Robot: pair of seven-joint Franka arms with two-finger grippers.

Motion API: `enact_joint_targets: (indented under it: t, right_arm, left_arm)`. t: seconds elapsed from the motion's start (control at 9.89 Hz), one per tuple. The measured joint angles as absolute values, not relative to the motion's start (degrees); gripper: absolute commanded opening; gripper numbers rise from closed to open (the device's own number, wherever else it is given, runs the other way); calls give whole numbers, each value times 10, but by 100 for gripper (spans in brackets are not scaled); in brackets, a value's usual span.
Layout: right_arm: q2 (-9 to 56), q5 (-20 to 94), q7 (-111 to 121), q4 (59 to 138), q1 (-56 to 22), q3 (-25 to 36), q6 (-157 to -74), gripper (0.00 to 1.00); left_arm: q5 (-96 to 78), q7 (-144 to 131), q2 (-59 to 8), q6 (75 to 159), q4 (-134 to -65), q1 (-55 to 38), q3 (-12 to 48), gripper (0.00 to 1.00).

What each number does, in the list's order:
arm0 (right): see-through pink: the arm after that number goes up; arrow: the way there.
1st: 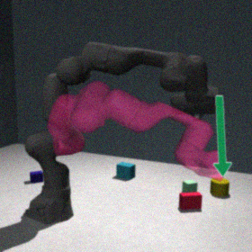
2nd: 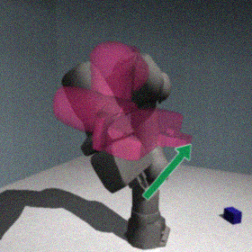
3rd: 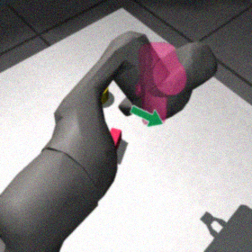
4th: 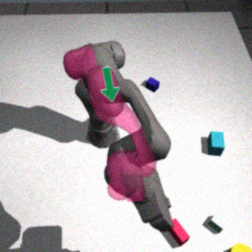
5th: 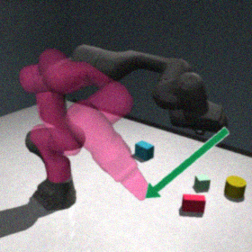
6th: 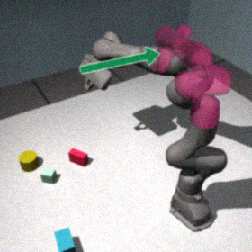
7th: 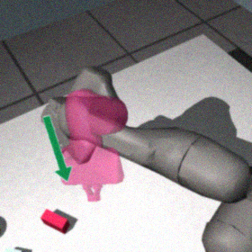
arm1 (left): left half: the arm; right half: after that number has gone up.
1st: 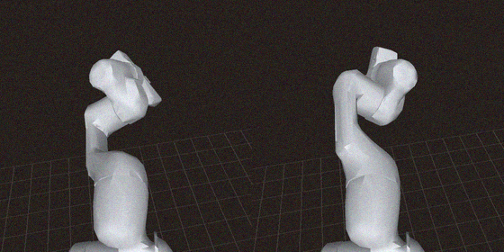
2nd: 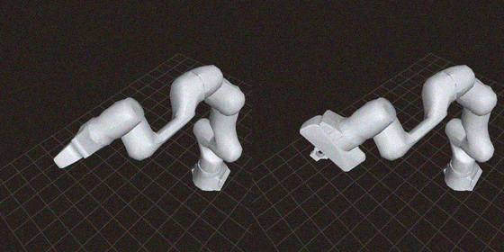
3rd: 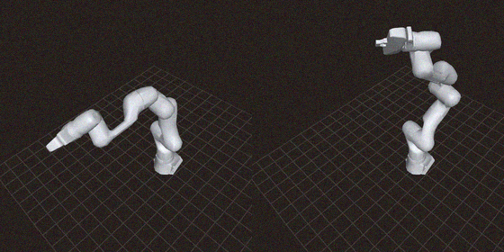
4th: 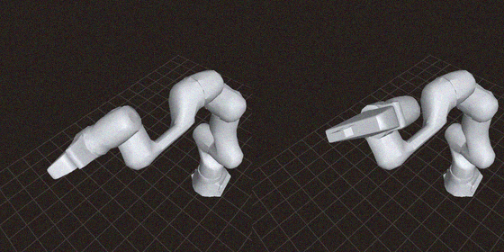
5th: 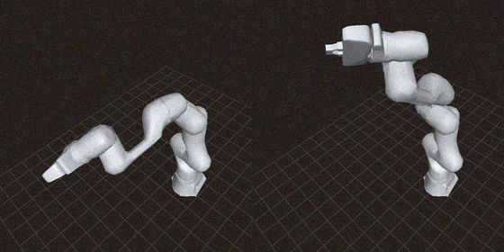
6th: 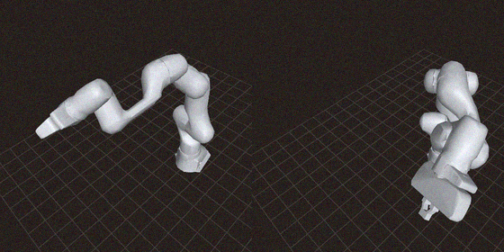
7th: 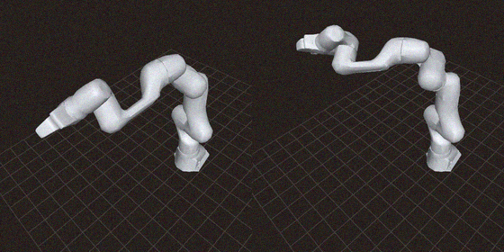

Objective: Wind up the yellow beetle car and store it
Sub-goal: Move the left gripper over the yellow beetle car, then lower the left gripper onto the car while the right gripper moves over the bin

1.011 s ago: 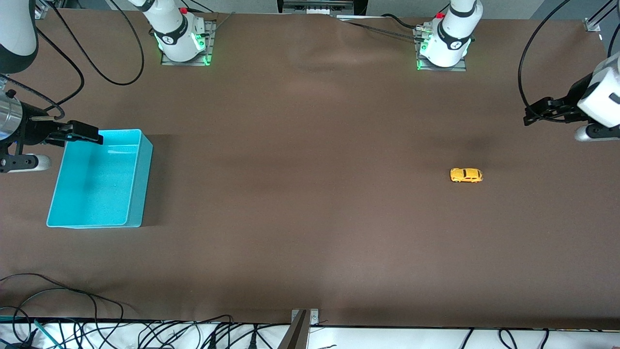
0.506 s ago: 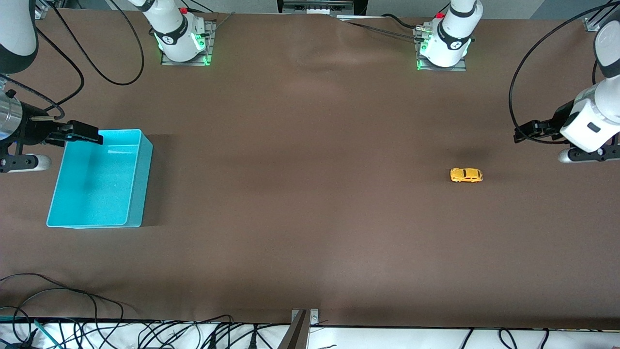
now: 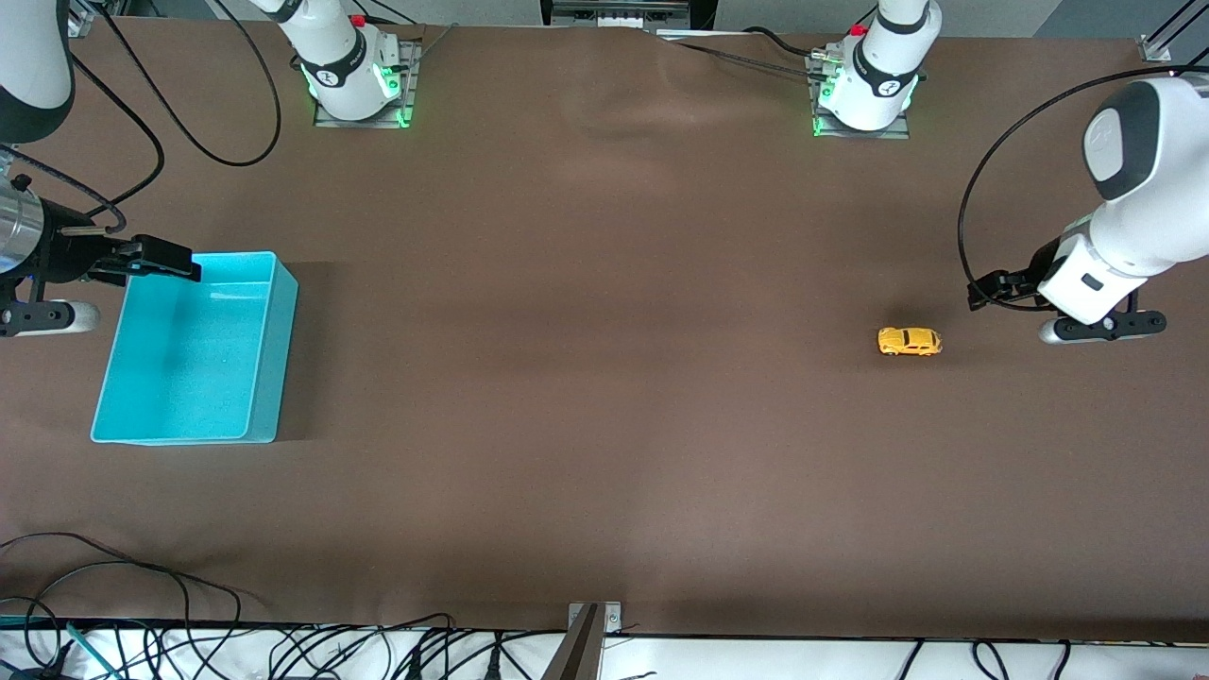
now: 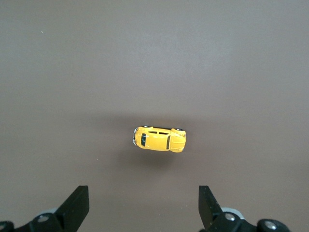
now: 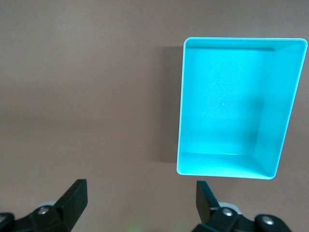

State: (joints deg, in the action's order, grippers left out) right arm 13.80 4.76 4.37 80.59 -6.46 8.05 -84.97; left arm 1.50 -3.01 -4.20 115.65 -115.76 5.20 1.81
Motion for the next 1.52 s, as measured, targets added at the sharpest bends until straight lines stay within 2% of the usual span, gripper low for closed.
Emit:
enact_joint_targets:
  t: [0.51,0.91,1.52]
  right_arm:
    - [138,48,44,806,-65,81,-850,100]
    - [137,48,44,806,-65,80,-849,100]
    - [140,34,53,809,-78,79,-848,100]
  left_arm:
    - [15,-17,-46,1272,-1256,52,18,100]
    - [14,183,-62,1294,-1284,52,18,100]
    - [14,467,-90,1300,-1291,52,18,100]
